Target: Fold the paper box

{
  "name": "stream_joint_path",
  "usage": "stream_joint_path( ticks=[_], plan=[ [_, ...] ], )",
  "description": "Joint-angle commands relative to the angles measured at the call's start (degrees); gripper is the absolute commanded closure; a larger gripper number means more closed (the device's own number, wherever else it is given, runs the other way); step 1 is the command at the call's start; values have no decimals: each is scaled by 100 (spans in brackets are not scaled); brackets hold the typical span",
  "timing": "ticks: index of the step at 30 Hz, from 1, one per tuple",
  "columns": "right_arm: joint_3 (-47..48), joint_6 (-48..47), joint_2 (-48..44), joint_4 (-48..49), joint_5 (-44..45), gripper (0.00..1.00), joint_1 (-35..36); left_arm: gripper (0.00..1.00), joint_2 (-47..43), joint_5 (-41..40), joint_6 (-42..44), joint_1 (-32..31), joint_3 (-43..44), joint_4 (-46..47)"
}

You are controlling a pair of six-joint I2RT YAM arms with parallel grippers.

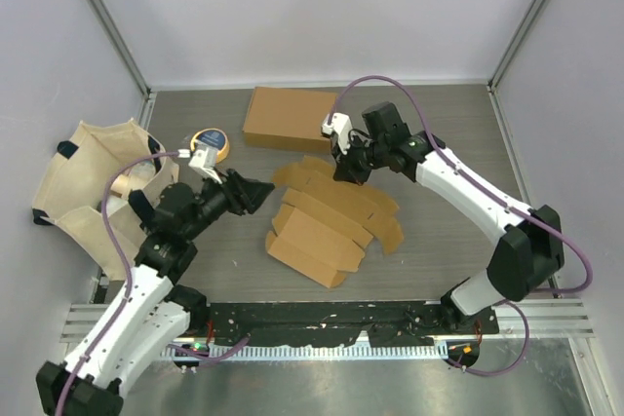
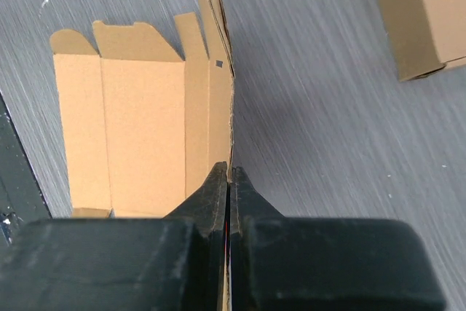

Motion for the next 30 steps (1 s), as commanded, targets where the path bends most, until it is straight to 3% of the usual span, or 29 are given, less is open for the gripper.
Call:
stream_joint_path(
  ticks=[1, 3, 6, 12, 17, 22, 30],
  plan=[
    [516, -171, 525, -375, -409, 99, -142, 38, 250, -1173, 355, -1066, -160, 118],
    [674, -206, 684, -473, -866, 99, -273, 37, 479, -1856, 673, -1680, -134, 180],
    [886, -311, 966, -719, -1210, 99, -405, 40, 1269, -1931, 903, -2034, 173, 188],
    [1027, -365, 1274, -895, -1369, 99, -546, 33, 2745, -2642, 1096, -2070, 578, 66],
    [1036, -391, 1344, -895, -1474, 99, -634, 28, 3292, -3003, 1307, -2070, 657, 320],
    [1123, -409, 1450, -921, -1518, 99, -669, 25, 3915, -2793, 1597, -2061, 859, 426],
    [1185, -303, 1520, -816, -1343, 99, -670, 34, 4592, -2107, 1404, -2044, 1105, 479]
  ],
)
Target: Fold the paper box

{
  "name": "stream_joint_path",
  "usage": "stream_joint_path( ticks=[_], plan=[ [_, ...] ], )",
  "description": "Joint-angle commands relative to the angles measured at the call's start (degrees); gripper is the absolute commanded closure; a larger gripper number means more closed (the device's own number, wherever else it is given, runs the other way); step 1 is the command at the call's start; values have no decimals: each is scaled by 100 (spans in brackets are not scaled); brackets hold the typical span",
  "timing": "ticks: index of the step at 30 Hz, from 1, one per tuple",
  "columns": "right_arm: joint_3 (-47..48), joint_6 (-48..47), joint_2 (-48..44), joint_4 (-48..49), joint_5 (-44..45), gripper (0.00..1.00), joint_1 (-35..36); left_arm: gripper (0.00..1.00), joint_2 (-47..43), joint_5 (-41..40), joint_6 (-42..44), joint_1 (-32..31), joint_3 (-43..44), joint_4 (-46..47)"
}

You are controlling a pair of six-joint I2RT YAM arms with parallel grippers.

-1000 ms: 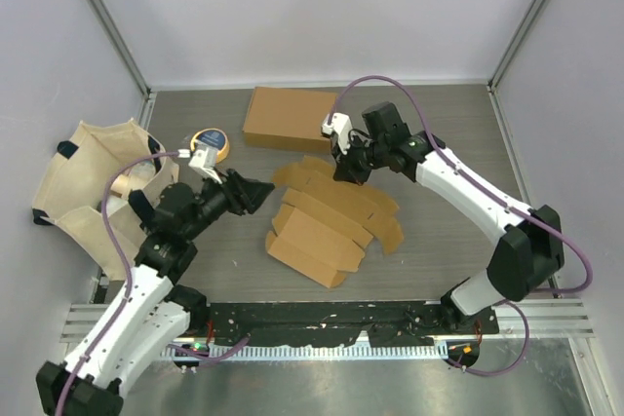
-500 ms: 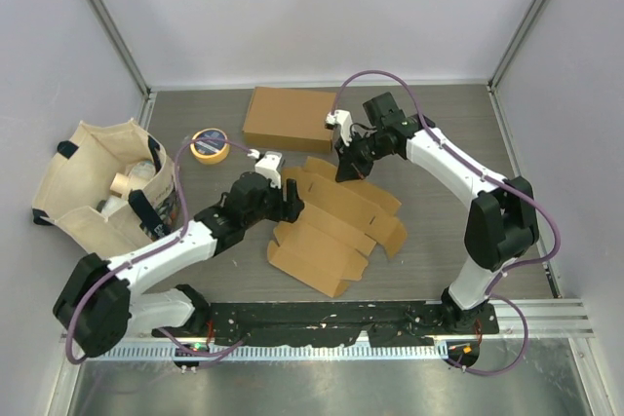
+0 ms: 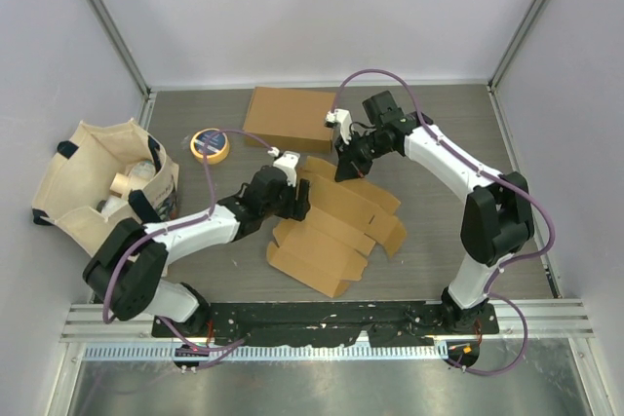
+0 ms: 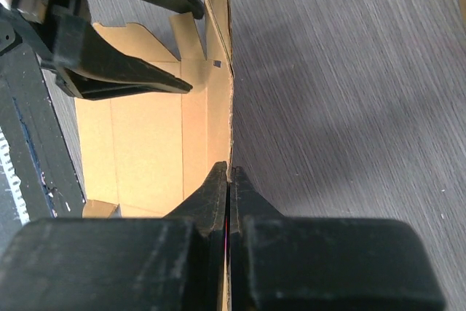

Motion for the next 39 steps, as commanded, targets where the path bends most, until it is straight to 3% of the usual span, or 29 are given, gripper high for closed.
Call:
stream_joint_path(
  ticks=[1, 2, 3, 7, 12, 15, 20, 26, 29, 34, 36, 39],
  plan=[
    [261, 18, -42, 176, 34, 99, -16, 36, 348, 306, -27, 13, 386, 162],
    [243, 79, -60, 211, 122, 99, -16, 39, 375, 350, -54, 13, 387, 222],
    [217, 193, -95, 342, 175, 99, -16, 50, 384, 359, -97, 13, 378, 266],
    [-28, 519, -402, 738, 1052, 99, 194, 76, 297, 535, -596, -5, 300, 442],
    [-705, 809, -903, 1659, 3239, 99, 818, 85, 296, 746, -1450, -5, -17, 1355],
    [-1285, 897, -1193, 2152, 3804, 99, 1152, 88, 436, 720, -1907, -14, -201, 1786],
    [-2015, 845, -1422, 2654, 4771, 99, 1881, 77, 551, 763, -2154, -14, -465, 2261],
    [-2911, 968, -1580, 3672, 5580, 99, 2172, 59, 244, 1001, -2374, -5, -764, 2517],
    [-3140, 898, -1677, 3893, 5589, 99, 2260, 50, -334, 870, -2243, -14, -1124, 2587],
    [-3176, 590, -1827, 3851, 5370, 99, 2313, 48, -1539, 273, -1506, -22, -1608, 2298],
    [-3141, 424, -1862, 3754, 5168, 99, 2313, 40, -1926, -52, -1338, -22, -1643, 2288],
    [-3088, 283, -1923, 3683, 4975, 99, 2304, 29, -1814, -159, -969, -14, -1319, 2272]
  ],
)
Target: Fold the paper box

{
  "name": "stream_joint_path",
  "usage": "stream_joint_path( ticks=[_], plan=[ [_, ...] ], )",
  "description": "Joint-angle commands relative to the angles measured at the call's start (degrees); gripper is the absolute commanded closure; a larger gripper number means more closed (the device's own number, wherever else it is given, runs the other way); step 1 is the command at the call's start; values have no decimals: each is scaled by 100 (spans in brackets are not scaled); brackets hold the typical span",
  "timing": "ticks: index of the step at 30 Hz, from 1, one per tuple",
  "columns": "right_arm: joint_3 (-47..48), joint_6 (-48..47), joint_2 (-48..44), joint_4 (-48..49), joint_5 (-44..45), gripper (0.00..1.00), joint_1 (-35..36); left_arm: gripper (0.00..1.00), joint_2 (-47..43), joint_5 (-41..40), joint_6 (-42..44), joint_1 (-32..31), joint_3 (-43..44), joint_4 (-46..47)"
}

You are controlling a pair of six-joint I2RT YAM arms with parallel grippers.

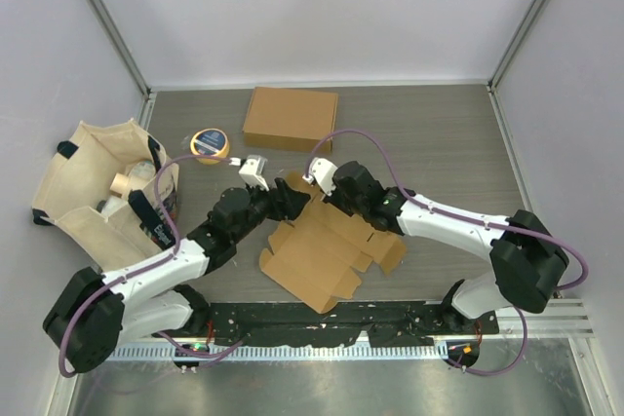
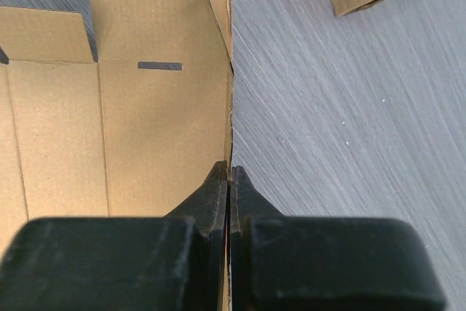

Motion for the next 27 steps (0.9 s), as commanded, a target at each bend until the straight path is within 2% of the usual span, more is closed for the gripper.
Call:
stream_joint_path(
  ticks=[1, 6, 9, 12, 17, 19, 24, 27],
  plan=[
    [168, -323, -275, 226, -267, 99, 25, 27, 149, -485, 873, -22, 458, 90],
    [353, -420, -275, 32, -469, 99, 7, 28, 817, -415, 1578, -22, 1066, 98],
    [380, -447, -328, -47, -662, 99, -54, 29, 967, -99, 2263, -22, 1093, 396],
    [380, -447, -390, -56, -943, 99, -177, 31, 1195, 577, 3220, -22, 1101, 423],
    [502, -447, -372, -197, -1102, 99, -283, 43, 1468, 956, 3548, -14, 1101, 457],
    [529, -447, -337, -223, -1355, 99, -283, 53, 1600, 983, 3521, -22, 1154, 511],
    [538, -412, -267, -214, -1463, 99, -292, 61, 1750, 983, 3574, -57, 1136, 933],
    [573, -376, -249, -188, -1506, 99, -300, 73, 1794, 1009, 3627, -66, 1163, 985]
  ],
)
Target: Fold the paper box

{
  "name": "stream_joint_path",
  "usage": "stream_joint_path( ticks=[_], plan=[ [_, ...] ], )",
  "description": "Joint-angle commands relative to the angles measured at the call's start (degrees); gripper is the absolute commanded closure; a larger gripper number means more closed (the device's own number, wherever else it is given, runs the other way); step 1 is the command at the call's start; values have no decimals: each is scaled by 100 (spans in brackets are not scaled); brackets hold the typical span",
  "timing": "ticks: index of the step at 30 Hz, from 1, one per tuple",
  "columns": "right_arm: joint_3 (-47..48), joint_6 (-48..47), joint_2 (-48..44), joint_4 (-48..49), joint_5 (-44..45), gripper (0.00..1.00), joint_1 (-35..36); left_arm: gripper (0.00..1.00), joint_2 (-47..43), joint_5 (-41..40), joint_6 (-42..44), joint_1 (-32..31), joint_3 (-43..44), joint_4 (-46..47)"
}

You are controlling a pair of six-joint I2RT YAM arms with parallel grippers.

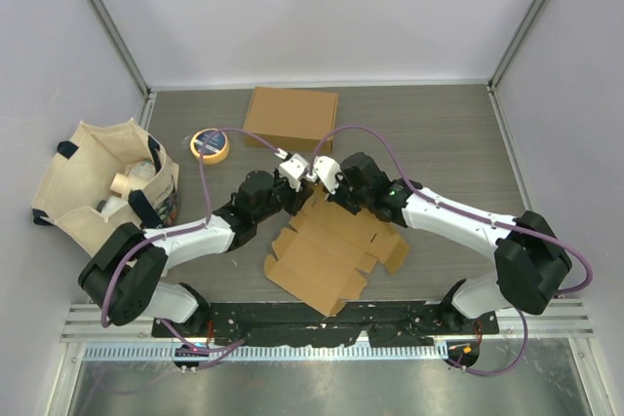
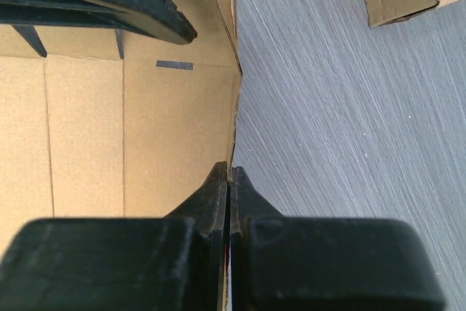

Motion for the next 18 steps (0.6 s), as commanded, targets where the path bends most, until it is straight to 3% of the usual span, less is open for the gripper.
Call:
stream_joint_path(
  ticks=[1, 7, 13, 18],
  plan=[
    [328, 48, -112, 343, -394, 99, 21, 75, 74, 325, 198, -68, 206, 660],
    [399, 346, -68, 475, -394, 99, -67, 99, 135, 395, -232, -121, 109, 950],
    [504, 566, -6, 423, -358, 99, -225, 98, 223, 747, -1234, -121, -383, 2030],
    [452, 531, -138, 431, -824, 99, -217, 94, 723, 888, -1779, -121, -278, 2698]
  ],
)
